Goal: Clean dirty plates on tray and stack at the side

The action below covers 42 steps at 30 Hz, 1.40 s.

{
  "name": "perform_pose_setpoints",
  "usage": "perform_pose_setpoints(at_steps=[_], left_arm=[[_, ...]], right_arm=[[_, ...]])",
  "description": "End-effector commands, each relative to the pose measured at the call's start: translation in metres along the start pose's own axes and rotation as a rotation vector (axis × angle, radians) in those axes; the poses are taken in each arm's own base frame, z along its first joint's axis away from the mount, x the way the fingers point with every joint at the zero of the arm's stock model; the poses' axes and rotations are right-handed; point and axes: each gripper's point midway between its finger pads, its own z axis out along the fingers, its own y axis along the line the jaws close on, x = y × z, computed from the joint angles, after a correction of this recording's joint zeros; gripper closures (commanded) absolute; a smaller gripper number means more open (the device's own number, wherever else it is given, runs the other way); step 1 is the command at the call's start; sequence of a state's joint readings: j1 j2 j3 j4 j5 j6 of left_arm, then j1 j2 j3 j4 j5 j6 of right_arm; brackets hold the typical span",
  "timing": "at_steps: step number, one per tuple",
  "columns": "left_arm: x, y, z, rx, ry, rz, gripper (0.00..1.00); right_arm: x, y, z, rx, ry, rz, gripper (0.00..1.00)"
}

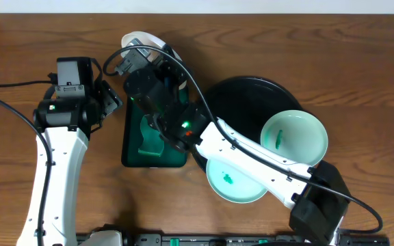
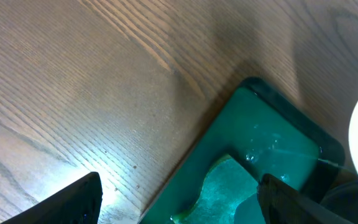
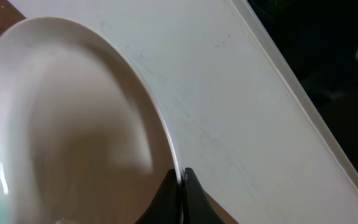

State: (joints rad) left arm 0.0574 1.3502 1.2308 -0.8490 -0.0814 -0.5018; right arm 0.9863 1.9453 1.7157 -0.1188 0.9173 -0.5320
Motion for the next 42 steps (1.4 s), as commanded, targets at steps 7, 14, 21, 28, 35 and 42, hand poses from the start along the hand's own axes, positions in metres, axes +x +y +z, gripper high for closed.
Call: perform_pose_setpoints(at_steps=[7,14,21,28,35,42], left_arm=[[-0.003,0.001,-0.002,-0.004,-0.008,-0.013,0.2],[-0.003,0.001,-0.002,-0.004,-0.008,-0.013,0.2],[-0.003,0.001,-0.002,-0.004,-0.008,-0.013,0.2],[-0.003,0.001,-0.002,-0.004,-0.008,-0.013,0.2],[-0.003,0.001,-0.002,-0.004,-0.008,-0.013,0.2],[-0.003,0.001,-0.002,-0.004,-0.008,-0.013,0.2]], right_arm=[[-0.011,-0.019,-0.008,0.03,-0.016,0.028,0.99],[-0.011,-0.019,-0.008,0.03,-0.016,0.028,0.99],[-0.009,-0.018,-0.008,0.029,-0.008,0.019,0.99],[-0.006,-0.022,-0.008,0.055,0.009,0.018,0.99],[-0.005,-0.025,-0.009,0.069,0.018,-0.003,0.99],[-0.001,-0.03,-0.009,0.101,0.034,0.028,0.99]])
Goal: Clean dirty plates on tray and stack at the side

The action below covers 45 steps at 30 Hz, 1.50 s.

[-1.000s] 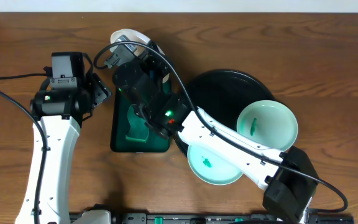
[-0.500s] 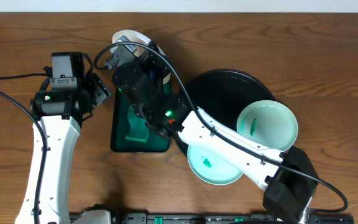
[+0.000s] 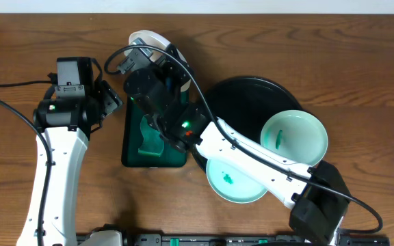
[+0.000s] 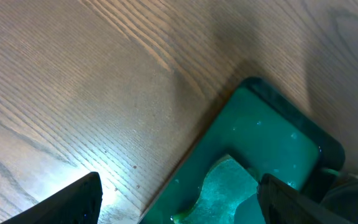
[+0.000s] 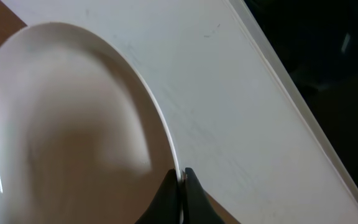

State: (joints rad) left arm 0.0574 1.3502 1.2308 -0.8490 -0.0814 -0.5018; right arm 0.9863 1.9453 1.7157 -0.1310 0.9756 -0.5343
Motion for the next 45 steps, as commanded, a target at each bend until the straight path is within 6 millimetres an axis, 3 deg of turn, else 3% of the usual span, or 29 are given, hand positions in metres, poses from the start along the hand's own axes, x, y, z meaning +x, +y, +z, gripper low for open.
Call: perform_pose_setpoints(at_steps=[1,9,19,25,34,45], left_arm=[[-0.003,0.001,-0.002,-0.004,-0.008,-0.013,0.2],[-0.003,0.001,-0.002,-0.004,-0.008,-0.013,0.2],[-0.003,0.001,-0.002,-0.004,-0.008,-0.013,0.2],[-0.003,0.001,-0.002,-0.004,-0.008,-0.013,0.2],[-0.003,0.001,-0.002,-0.004,-0.008,-0.013,0.2],[-0.003,0.001,-0.002,-0.004,-0.008,-0.013,0.2]], right_arm=[[-0.005,-0.027,-0.008,0.077,0.014,0.043,0.99],[0.006,-0.018,-0.008,0.044,0.046,0.116,0.99],[0.032,-0.015,0.0,0.04,0.123,0.332,0.99],[0.054,0.014,0.01,-0.155,0.201,0.408,0.99],[0.096,0.029,0.032,-0.361,0.379,0.624,0.99],[0.142,0.008,0.054,-0.546,0.554,0.821,0.99]])
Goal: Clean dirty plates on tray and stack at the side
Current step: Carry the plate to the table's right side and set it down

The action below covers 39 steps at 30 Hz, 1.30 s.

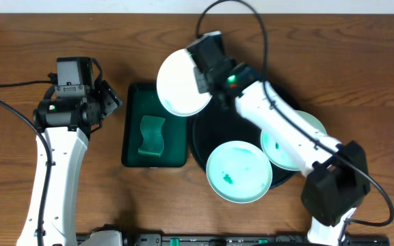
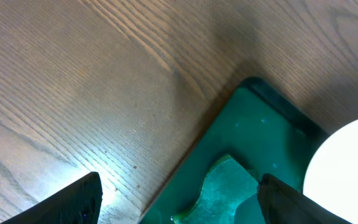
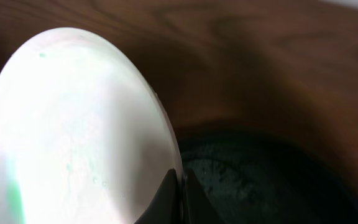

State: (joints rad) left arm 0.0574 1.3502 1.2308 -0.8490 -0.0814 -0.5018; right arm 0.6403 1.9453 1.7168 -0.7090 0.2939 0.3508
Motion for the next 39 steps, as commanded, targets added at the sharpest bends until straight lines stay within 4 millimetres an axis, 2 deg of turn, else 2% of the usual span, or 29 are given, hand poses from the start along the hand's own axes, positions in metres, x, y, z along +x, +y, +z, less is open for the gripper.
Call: perform_pose_setpoints(at_steps=[1,5,8,11,12,15,26,27,29,33,39], left_arm=[[-0.003,0.001,-0.002,-0.004,-0.008,-0.013,0.2],[-0.003,0.001,-0.002,-0.004,-0.008,-0.013,0.2],[-0.003,0.001,-0.002,-0.004,-0.008,-0.013,0.2],[-0.003,0.001,-0.002,-0.004,-0.008,-0.013,0.2],[-0.003,0.001,-0.002,-0.004,-0.008,-0.013,0.2],[-0.003,0.001,-0.002,-0.004,-0.008,-0.013,0.2],[-0.003,0.001,-0.002,-0.004,-0.008,-0.013,0.2],[-0.003,0.001,-0.002,-0.004,-0.008,-0.013,0.2],[-0.003,0.001,-0.002,-0.004,-0.008,-0.013,0.2],[-0.003,0.001,-0.002,-0.004,-0.008,-0.013,0.2],[-0.003,0.001,-0.002,-0.004,-0.008,-0.013,0.2]], right_arm=[[-0.015,-0.011,-0.014,-0.157,0.031,0.125,0.99],[-0.01,-0.042,-0.008,-0.215,0.111,0.205,0.99],[-0.003,-0.079,-0.004,-0.21,0.168,0.281,0.99],[0.007,-0.122,-0.002,-0.172,0.22,0.367,0.99],[0.013,-0.147,-0.002,-0.143,0.245,0.408,0.99],[0.025,-0.188,-0.004,-0.089,0.282,0.467,0.99],[0.08,-0.338,-0.031,0.118,0.354,0.704,0.99],[0.091,-0.359,-0.037,0.168,0.363,0.74,0.99],[0.106,-0.384,-0.047,0.235,0.376,0.781,0.99],[0.134,-0.421,-0.06,0.342,0.4,0.847,0.99],[0.171,-0.442,-0.058,0.383,0.431,0.93,0.99]])
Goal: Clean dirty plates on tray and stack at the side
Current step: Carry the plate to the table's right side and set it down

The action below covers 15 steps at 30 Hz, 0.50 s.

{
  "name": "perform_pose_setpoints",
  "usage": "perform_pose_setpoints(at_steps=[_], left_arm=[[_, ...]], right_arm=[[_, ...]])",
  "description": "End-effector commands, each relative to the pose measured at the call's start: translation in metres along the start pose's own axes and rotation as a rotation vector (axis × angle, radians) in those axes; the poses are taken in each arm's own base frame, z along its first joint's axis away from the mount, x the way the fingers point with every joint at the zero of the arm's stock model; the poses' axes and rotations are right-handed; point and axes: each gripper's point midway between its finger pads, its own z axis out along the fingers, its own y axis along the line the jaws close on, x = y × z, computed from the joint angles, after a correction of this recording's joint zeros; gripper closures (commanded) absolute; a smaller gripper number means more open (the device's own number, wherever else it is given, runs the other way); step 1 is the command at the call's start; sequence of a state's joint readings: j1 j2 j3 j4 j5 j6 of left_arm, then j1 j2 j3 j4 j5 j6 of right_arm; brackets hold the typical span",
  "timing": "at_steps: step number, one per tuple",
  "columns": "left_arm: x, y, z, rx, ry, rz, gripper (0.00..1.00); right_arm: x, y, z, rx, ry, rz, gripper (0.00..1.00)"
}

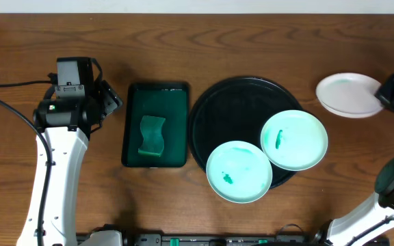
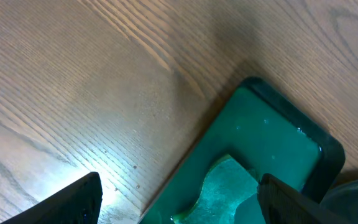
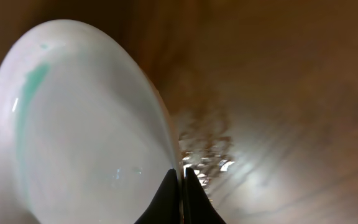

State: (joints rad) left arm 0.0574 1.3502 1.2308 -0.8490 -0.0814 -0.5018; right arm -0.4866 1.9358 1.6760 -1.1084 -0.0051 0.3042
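A white plate lies at the far right of the table, right of the black round tray. My right gripper is shut on the plate's rim; its arm shows at the right edge. Two mint plates with green smears rest on the tray, one at the front, one at the right. My left gripper hangs open above the left edge of the green basin, over the sponge.
The green basin with the sponge stands left of the tray. My left arm stretches along the table's left side. Bare wood lies behind the tray and around the white plate.
My right gripper has carried the white plate from above the basin's back right corner to the table's far right, where it now lies low beside the tray. The left gripper has not moved.
My right gripper held the white plate on edge over the basin's far end at the two oldest moments. Then the plate was lifted clear, between basin and tray. Now it is at the right side of the table, still gripped. The left arm stayed put.
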Motion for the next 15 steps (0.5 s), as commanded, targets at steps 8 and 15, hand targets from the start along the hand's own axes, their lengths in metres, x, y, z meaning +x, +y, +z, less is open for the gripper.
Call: perform_pose_setpoints(at_steps=[8,15], left_arm=[[-0.003,0.001,-0.002,-0.004,-0.008,-0.013,0.2],[-0.003,0.001,-0.002,-0.004,-0.008,-0.013,0.2]], right_arm=[[0.022,-0.026,0.039,0.037,0.016,0.048,0.94],[0.029,-0.011,0.035,-0.056,0.052,-0.03,0.52]])
